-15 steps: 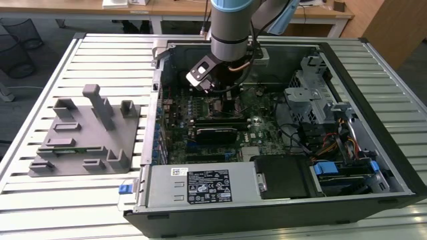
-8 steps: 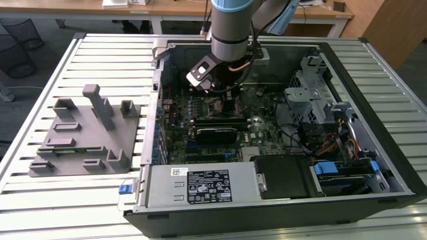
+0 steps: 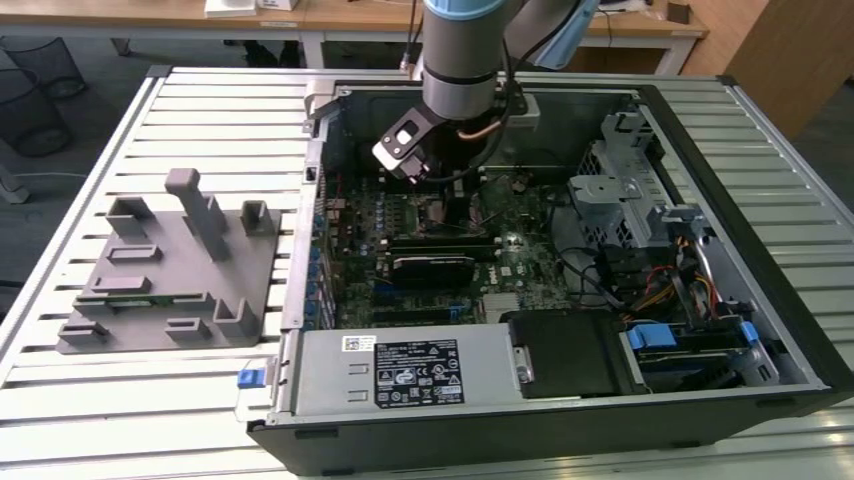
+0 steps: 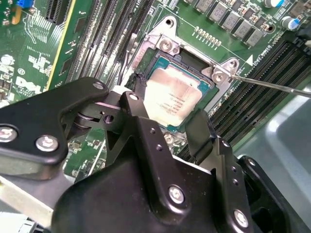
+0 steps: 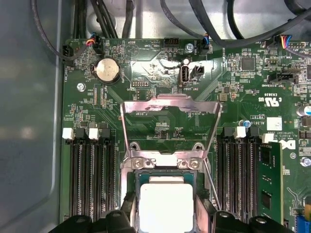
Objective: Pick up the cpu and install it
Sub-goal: 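Place the cpu into insertion slot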
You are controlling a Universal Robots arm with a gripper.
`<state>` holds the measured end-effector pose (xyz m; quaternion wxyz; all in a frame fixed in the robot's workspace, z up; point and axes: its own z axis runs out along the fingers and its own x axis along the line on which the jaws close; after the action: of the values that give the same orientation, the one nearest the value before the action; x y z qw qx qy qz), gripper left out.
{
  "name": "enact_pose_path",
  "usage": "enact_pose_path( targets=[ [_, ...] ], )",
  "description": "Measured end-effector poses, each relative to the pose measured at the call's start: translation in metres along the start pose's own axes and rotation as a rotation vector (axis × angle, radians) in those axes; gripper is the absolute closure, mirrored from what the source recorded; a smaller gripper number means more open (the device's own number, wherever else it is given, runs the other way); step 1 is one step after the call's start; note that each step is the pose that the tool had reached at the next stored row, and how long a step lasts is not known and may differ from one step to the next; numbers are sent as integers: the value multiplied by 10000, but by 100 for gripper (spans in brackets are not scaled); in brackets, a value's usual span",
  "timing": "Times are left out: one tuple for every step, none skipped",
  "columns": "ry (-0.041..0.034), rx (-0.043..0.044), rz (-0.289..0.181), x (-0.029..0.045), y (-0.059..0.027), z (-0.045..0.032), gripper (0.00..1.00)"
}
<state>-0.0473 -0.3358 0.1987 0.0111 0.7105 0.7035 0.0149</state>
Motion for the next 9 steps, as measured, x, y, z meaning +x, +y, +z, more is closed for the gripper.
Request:
enact_pose_path(
  targets=[
    [1, 0, 0, 0, 1, -16, 40],
    [2, -1, 0, 0, 1, -34, 40],
    [-1, 1, 0, 0, 2, -54, 42],
    [-1, 2, 0, 0, 2, -72, 48],
    [0, 1, 0, 0, 3, -86, 48],
    [0, 1, 0, 0, 4, -99, 54],
    [1, 0, 0, 1, 4, -109, 60],
    [0, 1, 0, 1, 4, -117, 60],
    [0, 1, 0, 1, 5, -125, 65]
  ],
)
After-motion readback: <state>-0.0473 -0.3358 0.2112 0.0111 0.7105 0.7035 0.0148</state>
